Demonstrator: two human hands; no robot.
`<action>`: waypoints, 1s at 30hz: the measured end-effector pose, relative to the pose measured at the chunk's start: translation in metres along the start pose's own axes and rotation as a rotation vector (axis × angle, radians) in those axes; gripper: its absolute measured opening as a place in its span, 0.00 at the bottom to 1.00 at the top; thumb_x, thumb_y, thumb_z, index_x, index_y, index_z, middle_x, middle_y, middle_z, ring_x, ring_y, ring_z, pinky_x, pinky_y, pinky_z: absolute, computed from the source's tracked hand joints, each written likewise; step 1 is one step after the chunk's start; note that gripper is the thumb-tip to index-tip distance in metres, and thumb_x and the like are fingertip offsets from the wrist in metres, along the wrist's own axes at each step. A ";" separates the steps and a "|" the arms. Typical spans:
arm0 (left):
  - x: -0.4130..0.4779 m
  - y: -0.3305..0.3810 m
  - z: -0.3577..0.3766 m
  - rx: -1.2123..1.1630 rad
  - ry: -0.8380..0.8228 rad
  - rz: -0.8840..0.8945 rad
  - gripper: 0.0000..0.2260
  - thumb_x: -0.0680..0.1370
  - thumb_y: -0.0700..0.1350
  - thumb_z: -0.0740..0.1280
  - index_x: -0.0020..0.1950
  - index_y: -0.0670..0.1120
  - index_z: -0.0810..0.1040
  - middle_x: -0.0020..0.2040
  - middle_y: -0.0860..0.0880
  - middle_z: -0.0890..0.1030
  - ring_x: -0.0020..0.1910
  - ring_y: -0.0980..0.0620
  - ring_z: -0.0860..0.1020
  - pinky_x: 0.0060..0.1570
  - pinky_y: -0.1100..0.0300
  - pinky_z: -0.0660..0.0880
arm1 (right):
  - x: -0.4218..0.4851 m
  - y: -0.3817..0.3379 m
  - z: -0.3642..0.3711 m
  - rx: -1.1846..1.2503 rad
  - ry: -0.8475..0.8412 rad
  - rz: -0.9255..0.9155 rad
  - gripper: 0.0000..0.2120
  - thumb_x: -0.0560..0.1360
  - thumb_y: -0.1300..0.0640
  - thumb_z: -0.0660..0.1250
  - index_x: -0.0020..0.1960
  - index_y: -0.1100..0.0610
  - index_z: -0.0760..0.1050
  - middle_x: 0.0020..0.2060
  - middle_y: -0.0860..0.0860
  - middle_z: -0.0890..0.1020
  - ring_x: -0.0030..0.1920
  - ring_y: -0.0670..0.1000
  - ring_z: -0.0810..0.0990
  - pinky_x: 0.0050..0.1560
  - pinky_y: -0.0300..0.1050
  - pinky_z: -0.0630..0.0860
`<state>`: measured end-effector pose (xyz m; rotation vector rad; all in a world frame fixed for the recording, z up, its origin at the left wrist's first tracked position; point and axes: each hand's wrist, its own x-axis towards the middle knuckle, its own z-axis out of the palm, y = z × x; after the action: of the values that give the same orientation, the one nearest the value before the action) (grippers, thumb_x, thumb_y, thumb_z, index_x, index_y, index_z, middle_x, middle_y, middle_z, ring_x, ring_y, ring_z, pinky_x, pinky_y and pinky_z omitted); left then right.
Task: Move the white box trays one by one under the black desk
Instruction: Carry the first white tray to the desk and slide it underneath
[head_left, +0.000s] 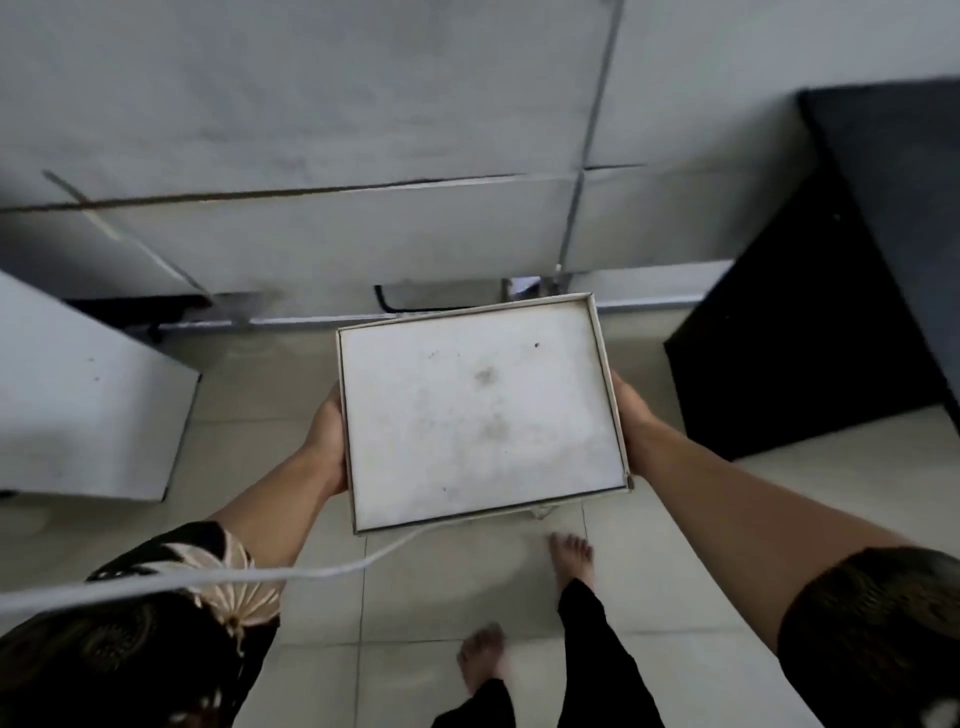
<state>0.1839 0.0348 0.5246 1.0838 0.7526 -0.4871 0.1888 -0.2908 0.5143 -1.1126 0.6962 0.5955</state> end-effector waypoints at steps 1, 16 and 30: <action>-0.006 -0.003 0.010 0.029 0.016 0.000 0.22 0.76 0.57 0.60 0.38 0.47 0.88 0.39 0.45 0.87 0.35 0.45 0.85 0.32 0.54 0.81 | -0.008 0.006 -0.009 0.041 0.006 -0.010 0.19 0.74 0.40 0.68 0.39 0.54 0.88 0.39 0.54 0.87 0.36 0.54 0.87 0.32 0.47 0.81; -0.022 -0.159 0.187 0.455 -0.301 -0.246 0.25 0.79 0.54 0.55 0.36 0.45 0.87 0.38 0.45 0.87 0.34 0.44 0.85 0.35 0.56 0.81 | -0.141 0.162 -0.232 0.456 0.281 -0.055 0.20 0.68 0.37 0.69 0.46 0.52 0.87 0.46 0.56 0.87 0.43 0.58 0.86 0.39 0.51 0.82; -0.056 -0.368 0.354 0.645 -0.508 -0.389 0.23 0.78 0.57 0.57 0.40 0.46 0.87 0.41 0.45 0.87 0.38 0.44 0.86 0.36 0.53 0.82 | -0.242 0.266 -0.447 0.694 0.428 -0.155 0.23 0.74 0.37 0.66 0.55 0.54 0.83 0.49 0.56 0.86 0.48 0.59 0.84 0.48 0.54 0.80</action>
<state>0.0024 -0.4380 0.4370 1.3257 0.3461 -1.3477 -0.2535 -0.6432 0.4155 -0.6261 1.0703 -0.0439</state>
